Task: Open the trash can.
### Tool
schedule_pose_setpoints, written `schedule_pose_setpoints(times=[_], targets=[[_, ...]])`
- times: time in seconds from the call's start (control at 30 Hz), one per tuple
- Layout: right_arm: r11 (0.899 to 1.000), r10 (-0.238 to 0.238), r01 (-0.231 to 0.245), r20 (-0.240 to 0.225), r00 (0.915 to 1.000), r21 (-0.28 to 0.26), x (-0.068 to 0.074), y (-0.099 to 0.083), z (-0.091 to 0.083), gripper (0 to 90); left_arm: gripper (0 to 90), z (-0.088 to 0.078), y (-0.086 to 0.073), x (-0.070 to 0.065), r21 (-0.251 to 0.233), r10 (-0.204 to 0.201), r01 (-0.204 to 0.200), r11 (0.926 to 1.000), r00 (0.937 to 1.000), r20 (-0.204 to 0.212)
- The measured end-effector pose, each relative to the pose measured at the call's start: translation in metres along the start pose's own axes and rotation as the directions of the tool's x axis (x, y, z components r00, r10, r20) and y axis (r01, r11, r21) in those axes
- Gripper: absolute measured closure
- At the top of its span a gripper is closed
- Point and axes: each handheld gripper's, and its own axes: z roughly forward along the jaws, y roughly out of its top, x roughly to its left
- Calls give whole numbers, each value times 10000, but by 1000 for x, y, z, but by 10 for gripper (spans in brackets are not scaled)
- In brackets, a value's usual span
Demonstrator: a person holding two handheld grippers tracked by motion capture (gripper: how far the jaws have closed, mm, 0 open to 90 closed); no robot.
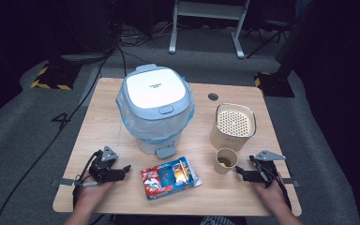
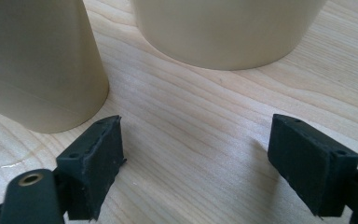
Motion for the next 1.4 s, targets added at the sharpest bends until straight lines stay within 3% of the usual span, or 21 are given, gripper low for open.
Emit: schedule_pose_setpoints(times=[0.27,0.37,0.53,0.67,0.73,0.83,0.9,1.17,1.3,1.4], targets=[[10000,-16,16,-7,10000,2,0,0,1,179,270,-2,5,1,414,60,-61,9991,10000,15],[10000,3,-3,-1,10000,-8,0,0,0,180,345,-4,9,3,752,58,-61,9972,10000,33],[10000,5,-5,5,10000,3,0,0,0,180,414,-10,12,6,975,-211,134,9951,9967,785],[10000,7,-7,5,10000,6,0,0,0,180,470,-26,23,4,110,-229,218,9997,9928,1177],[10000,6,-6,10,10000,6,0,0,1,180,547,-31,28,3,-40,-81,86,10000,9925,1219],[10000,2,-2,16,10000,13,0,0,1,180,580,-37,35,3,-165,158,-139,9998,9918,1267],[10000,2,-2,14,10000,1,0,0,1,180,605,-40,38,5,-281,118,-80,9996,9902,1389],[10000,13,-13,24,10000,13,0,1,1,180,683,-65,58,5,-1145,425,-225,9932,9836,1755],[10000,12,-13,27,10000,16,0,1,1,180,696,-79,72,4,-1519,611,-294,9880,9761,2086],[10000,13,-13,26,10000,14,0,1,1,180,701,-92,83,3,-1853,863,-481,9815,9752,2039]])
